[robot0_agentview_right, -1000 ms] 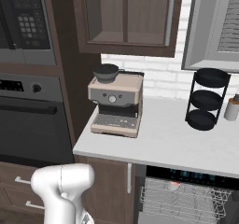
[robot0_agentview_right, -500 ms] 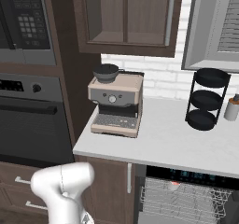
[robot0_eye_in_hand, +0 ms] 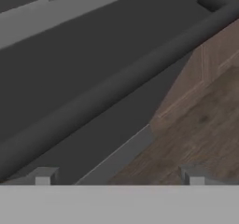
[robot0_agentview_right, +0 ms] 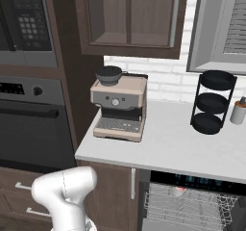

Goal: Pick up the cup and bowl from the counter, place them in the dishwasher, and close the dishwasher door.

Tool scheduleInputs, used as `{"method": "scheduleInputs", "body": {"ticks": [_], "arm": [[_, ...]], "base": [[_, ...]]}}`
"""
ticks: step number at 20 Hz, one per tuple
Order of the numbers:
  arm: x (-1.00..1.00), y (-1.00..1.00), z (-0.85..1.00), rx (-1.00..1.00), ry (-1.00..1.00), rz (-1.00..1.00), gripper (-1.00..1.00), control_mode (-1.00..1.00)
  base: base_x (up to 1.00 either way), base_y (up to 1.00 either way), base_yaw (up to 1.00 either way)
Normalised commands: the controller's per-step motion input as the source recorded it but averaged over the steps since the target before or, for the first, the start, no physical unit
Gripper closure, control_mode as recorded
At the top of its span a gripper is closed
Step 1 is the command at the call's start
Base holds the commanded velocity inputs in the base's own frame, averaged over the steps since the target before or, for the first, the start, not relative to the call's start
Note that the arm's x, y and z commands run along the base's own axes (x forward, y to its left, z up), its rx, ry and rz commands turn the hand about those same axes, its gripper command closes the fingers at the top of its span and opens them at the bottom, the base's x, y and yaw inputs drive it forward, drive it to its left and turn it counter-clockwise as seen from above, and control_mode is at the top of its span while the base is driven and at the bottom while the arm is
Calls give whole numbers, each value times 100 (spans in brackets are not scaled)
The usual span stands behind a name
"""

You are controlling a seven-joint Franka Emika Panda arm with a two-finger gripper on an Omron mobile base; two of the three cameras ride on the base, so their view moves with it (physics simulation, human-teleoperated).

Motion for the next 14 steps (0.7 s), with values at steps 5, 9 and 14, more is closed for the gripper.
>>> {"method": "scheduleInputs", "body": {"ticks": [5, 9, 14], "arm": [[87, 62, -51, 3, -45, 4, -100, -100], [100, 69, -1, 13, -72, 14, -100, -100], [100, 73, 0, 17, -71, 15, -100, -100]], "base": [[0, 0, 0], [0, 0, 0], [0, 0, 0]]}}
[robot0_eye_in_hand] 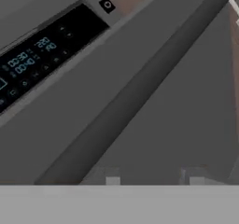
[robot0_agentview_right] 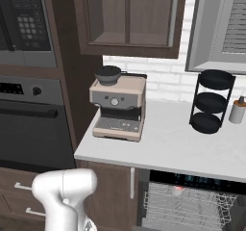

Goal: Pick up the cup and bowl from the counter, place them in the dishwasher, and close the dishwasher door.

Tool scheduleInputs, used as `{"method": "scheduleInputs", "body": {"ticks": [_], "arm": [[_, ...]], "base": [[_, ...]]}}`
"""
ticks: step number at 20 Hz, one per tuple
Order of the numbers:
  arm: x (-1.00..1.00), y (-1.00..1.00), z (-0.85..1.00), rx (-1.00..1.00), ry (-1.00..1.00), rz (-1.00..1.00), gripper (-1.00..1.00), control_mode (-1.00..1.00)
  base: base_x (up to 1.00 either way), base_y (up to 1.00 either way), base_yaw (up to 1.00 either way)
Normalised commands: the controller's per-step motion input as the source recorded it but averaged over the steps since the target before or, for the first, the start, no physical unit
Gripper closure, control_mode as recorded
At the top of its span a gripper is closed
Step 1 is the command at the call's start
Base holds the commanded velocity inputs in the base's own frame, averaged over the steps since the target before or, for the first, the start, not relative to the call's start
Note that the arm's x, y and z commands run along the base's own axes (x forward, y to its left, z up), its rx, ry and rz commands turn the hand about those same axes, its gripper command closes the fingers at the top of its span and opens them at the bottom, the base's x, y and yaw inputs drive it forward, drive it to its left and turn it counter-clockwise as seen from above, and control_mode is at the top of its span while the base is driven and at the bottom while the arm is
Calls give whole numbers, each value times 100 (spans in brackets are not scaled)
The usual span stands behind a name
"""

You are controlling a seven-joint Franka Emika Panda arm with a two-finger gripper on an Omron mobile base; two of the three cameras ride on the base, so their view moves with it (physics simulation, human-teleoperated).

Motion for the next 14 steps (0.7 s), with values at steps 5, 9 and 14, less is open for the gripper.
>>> {"method": "scheduleInputs", "body": {"ticks": [5, 9, 14], "arm": [[100, 23, 0, 25, -58, 16, -100, -100], [100, -10, -16, 31, -33, 13, -100, -100], [89, -19, -25, 32, -22, 11, -100, -100]], "base": [[0, 0, 0], [0, 0, 0], [0, 0, 0]]}}
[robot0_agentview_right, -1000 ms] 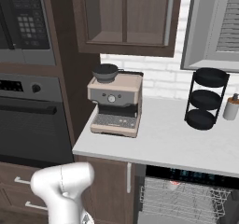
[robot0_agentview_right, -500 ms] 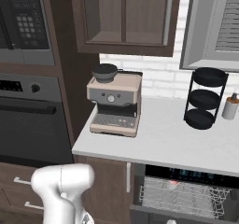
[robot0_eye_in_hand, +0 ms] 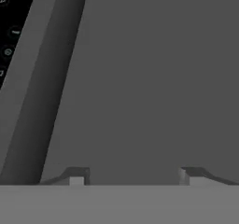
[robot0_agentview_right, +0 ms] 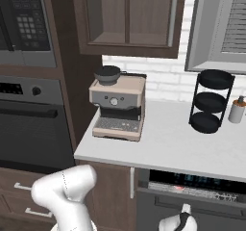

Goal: Pick up the cup and bowl from the counter, place them in the dishwasher, and close the dishwasher door.

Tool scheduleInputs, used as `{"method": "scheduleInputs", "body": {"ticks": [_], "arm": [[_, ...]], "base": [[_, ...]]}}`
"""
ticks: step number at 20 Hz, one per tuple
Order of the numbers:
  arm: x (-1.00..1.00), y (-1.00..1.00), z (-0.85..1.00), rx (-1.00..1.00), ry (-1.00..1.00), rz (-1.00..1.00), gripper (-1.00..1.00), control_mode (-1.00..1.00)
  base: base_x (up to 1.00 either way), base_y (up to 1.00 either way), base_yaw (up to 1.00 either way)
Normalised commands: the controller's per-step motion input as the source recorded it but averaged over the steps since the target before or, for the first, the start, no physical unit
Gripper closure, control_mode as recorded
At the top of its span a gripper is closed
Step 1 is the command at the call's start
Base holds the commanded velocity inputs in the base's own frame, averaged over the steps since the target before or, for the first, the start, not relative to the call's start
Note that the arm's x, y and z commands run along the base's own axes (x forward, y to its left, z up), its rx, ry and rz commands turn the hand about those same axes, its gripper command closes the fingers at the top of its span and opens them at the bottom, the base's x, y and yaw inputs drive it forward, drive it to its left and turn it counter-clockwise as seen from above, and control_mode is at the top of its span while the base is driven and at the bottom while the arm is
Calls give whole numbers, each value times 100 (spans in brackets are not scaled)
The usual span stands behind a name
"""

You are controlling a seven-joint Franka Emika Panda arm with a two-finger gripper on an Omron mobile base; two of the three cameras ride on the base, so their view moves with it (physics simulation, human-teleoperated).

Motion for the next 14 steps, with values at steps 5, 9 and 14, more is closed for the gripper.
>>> {"method": "scheduleInputs", "body": {"ticks": [5, 9, 14], "arm": [[26, 0, -41, 29, -22, 14, -100, -100], [36, 3, -40, 21, -19, 18, -100, -100], [64, 16, -24, 14, -26, 16, -100, -100]], "base": [[0, 0, 0], [0, 0, 0], [0, 0, 0]]}}
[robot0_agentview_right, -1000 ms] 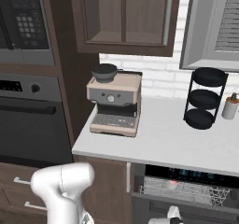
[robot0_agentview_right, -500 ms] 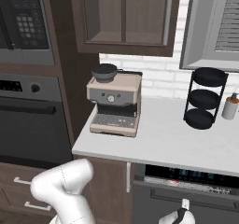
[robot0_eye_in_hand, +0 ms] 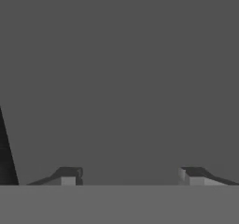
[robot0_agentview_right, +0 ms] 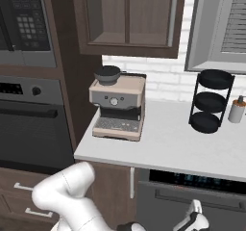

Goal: Pick up the cup and bowl from the counter, place them in the dishwasher, and close the dishwasher door.

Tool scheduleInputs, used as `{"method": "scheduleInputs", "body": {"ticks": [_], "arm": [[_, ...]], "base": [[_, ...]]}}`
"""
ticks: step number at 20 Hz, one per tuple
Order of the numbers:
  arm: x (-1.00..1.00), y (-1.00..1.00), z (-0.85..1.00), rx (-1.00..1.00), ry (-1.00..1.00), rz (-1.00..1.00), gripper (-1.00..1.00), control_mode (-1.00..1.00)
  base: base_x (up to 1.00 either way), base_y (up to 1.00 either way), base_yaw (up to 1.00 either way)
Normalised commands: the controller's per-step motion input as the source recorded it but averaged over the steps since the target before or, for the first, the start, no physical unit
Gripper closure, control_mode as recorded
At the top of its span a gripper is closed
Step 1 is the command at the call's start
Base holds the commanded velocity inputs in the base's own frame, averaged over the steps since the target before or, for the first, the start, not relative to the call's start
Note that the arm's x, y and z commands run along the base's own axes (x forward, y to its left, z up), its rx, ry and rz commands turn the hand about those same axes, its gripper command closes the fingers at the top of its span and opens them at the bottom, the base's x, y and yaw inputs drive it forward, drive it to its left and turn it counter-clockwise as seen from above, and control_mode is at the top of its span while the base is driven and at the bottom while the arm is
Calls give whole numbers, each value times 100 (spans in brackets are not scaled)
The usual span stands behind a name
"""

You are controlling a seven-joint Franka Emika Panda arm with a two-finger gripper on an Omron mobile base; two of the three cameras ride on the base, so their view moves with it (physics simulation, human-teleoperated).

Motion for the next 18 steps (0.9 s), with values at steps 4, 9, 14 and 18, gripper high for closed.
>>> {"method": "scheduleInputs", "body": {"ticks": [4, 9, 14, 18], "arm": [[59, 9, -22, 15, -26, 13, -100, -100], [37, 3, -26, 11, -20, 10, -100, -100], [12, 6, -26, 7, -19, 9, -100, -100], [2, 4, -17, 5, -9, 6, -100, -100]], "base": [[0, 0, 0], [0, 0, 0], [0, 0, 0], [0, 0, 0]]}}
